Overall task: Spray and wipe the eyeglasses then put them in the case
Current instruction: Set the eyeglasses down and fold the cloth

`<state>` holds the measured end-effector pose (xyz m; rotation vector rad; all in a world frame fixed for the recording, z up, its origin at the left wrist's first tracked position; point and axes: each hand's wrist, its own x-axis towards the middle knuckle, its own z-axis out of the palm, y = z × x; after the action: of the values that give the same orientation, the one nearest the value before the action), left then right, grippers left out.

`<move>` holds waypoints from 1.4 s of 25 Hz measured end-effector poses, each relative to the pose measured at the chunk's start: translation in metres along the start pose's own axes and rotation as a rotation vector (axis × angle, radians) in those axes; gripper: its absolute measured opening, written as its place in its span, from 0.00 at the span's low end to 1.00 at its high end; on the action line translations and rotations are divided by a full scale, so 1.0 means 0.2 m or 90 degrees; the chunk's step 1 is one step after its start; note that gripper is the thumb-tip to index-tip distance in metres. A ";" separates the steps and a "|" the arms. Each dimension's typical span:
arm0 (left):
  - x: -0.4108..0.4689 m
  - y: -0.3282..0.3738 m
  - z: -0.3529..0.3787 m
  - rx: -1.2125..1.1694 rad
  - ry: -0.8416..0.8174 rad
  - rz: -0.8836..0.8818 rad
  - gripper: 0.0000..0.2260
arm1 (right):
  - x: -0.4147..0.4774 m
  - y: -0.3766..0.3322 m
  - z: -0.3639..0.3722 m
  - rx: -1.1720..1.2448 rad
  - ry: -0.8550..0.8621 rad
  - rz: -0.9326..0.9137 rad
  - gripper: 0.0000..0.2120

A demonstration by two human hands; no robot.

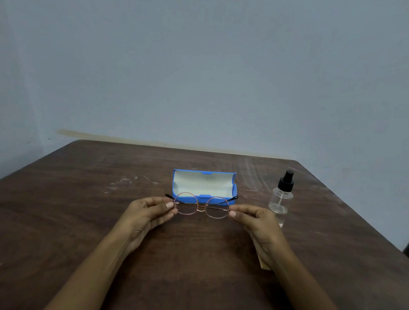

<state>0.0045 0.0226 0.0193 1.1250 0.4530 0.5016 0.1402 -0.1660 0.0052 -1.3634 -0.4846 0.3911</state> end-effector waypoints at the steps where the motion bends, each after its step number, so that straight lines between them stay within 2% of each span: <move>1: 0.00 0.00 0.00 0.019 -0.003 0.007 0.04 | 0.00 0.00 0.00 -0.009 0.008 0.002 0.06; 8: 0.02 -0.05 -0.01 0.217 0.043 0.061 0.03 | -0.01 0.00 0.00 -0.037 0.015 0.011 0.04; 12: 0.03 -0.05 -0.01 0.274 0.046 0.073 0.05 | -0.02 0.00 0.01 -0.128 0.020 0.012 0.04; 18: 0.03 -0.05 -0.01 0.319 0.025 0.059 0.06 | -0.02 -0.01 0.02 -0.253 0.053 0.008 0.08; 27: 0.03 -0.04 -0.01 0.357 0.020 0.050 0.04 | -0.02 -0.02 0.03 -0.284 0.046 0.029 0.10; 35: 0.03 -0.03 -0.02 0.377 0.020 0.038 0.03 | -0.02 -0.02 0.02 -0.303 0.042 0.031 0.07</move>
<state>0.0075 0.0274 0.0115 1.7046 0.6181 0.4488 0.1344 -0.1650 0.0103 -1.8450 -0.5087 0.2775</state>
